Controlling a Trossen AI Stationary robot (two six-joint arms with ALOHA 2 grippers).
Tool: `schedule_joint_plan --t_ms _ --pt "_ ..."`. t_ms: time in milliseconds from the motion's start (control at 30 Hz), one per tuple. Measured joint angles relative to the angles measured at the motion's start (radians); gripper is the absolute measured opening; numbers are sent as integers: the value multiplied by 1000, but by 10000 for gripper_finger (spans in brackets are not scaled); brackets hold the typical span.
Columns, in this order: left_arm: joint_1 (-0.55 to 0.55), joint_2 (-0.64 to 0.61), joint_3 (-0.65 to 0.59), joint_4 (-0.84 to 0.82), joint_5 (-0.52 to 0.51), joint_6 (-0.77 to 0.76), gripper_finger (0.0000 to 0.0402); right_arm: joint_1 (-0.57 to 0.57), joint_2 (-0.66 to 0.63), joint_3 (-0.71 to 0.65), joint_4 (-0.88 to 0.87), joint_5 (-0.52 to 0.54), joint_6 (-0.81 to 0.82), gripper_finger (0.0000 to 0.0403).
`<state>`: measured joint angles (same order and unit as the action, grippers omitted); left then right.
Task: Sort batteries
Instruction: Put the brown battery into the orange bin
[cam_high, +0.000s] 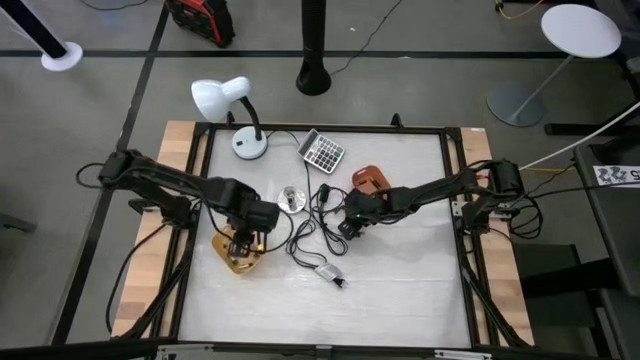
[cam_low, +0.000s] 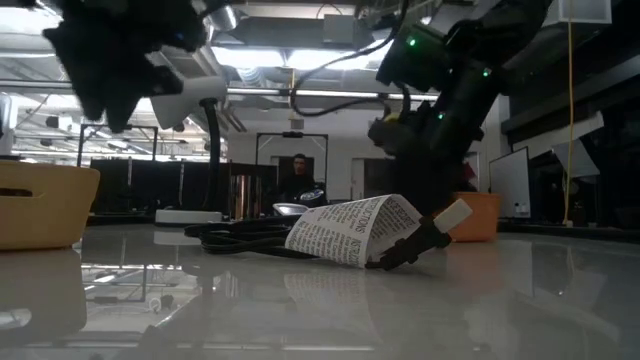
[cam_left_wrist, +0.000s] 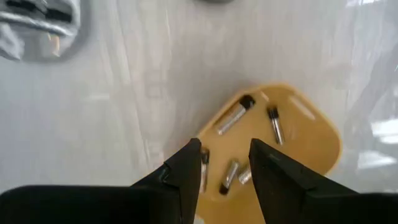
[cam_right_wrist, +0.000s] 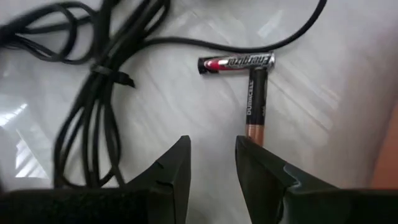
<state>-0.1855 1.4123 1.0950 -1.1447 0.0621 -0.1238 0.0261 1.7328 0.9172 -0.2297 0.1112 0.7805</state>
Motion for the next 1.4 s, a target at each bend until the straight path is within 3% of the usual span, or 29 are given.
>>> schedule_joint_plan --t_ms 567,800,1400 --pt "16 -51 0 61 -22 53 125 0 24 43 -36 -8 -1 120" --pt "16 -51 0 62 -23 53 125 0 22 81 -86 110 -63 120" --pt "16 -51 0 91 -24 88 125 0 110 84 -91 122 -77 112"
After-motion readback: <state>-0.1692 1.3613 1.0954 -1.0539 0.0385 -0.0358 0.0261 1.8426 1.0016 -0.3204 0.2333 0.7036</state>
